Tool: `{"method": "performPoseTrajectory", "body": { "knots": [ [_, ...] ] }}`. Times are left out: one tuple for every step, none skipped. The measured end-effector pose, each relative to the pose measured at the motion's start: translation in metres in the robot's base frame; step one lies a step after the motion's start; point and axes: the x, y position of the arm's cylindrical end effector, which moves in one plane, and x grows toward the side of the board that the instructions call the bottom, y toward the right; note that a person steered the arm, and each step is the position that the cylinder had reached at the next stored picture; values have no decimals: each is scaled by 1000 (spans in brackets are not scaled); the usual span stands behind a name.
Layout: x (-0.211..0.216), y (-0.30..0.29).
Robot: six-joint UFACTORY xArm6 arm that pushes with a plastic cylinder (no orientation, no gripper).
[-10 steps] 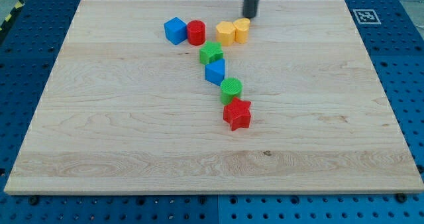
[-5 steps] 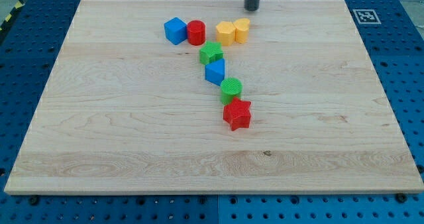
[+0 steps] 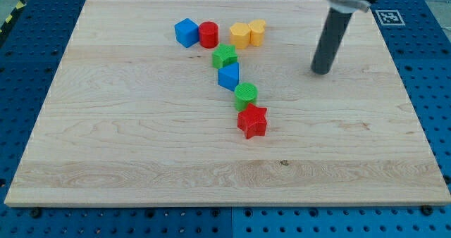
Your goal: Slide the blue triangle a bit left
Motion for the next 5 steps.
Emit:
{"method": "performPoseTrajectory", "body": {
  "knots": [
    [12, -54],
    [12, -59],
    [12, -62],
    [12, -86],
    [12, -107]
  ]
}}
